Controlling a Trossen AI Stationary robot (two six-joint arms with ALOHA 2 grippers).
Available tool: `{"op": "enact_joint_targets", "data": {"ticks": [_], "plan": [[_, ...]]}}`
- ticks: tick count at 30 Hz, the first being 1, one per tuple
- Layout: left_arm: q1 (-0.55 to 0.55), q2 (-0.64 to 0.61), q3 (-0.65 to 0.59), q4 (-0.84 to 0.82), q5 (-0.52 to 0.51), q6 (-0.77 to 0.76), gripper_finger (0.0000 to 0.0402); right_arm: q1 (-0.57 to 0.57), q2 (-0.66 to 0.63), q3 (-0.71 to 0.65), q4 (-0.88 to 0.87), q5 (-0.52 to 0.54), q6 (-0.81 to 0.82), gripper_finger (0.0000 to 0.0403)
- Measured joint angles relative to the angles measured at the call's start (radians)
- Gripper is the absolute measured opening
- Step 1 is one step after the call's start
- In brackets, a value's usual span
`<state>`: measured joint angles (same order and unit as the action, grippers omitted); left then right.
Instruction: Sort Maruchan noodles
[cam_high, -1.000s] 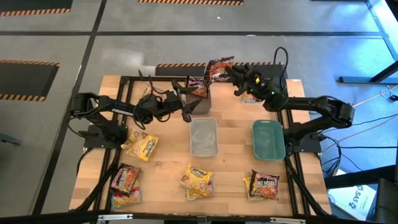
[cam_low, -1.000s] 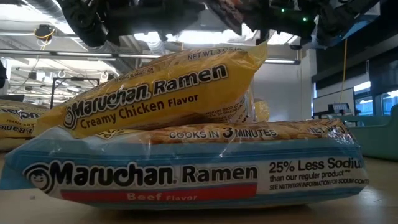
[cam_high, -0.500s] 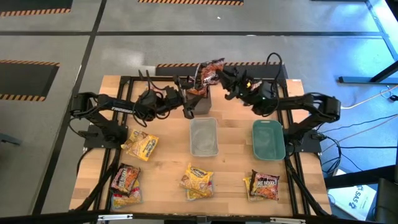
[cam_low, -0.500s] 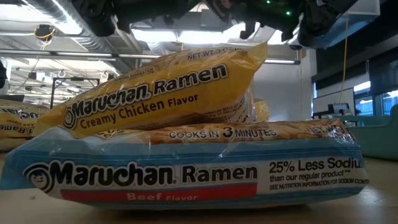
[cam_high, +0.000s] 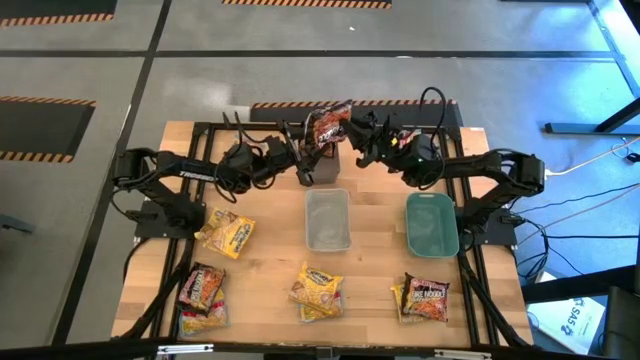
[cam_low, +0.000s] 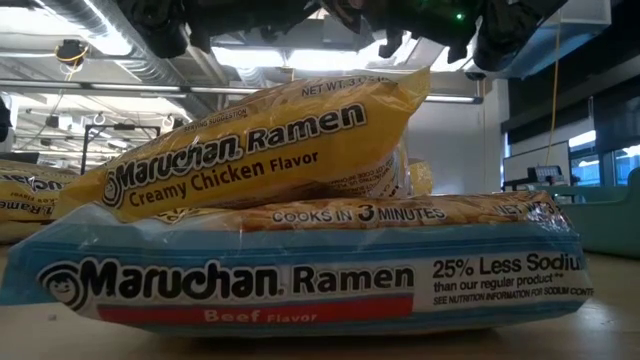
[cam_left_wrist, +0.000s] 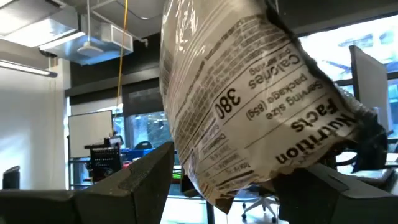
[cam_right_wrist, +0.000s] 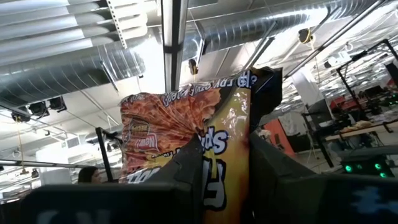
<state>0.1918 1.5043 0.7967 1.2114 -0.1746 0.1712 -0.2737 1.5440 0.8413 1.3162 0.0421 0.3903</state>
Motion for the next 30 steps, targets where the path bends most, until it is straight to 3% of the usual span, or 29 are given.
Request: {"op": "enact_joint_targets", "data": {"ticks": [7, 14, 21, 25, 30], "plan": [[0.000, 0.000, 0.000, 0.003, 0.058, -0.001, 0.0201, 0.000, -0.001, 0.000, -0.011, -0.019, -0.038, 0.0075], [0.002, 0.000, 0.000, 0.005, 0.050, 0.012, 0.0148, -0.001, -0.003, 0.000, -0.025, -0.041, -0.128, 0.0081], [0.001, 0.000, 0.000, -0.024, 0.067, 0.019, 0.0139, -0.001, -0.005, 0.000, -0.047, -0.084, -0.207, 0.0165], [-0.010, -0.001, 0.000, -0.076, 0.072, 0.019, 0.0139, -0.004, -0.081, -0.018, -0.208, -0.132, -0.299, 0.0219], [-0.018, 0.000, -0.001, -0.170, 0.058, 0.023, 0.0135, -0.010, -0.257, -0.021, -0.628, -0.097, -0.434, 0.0253]]}}
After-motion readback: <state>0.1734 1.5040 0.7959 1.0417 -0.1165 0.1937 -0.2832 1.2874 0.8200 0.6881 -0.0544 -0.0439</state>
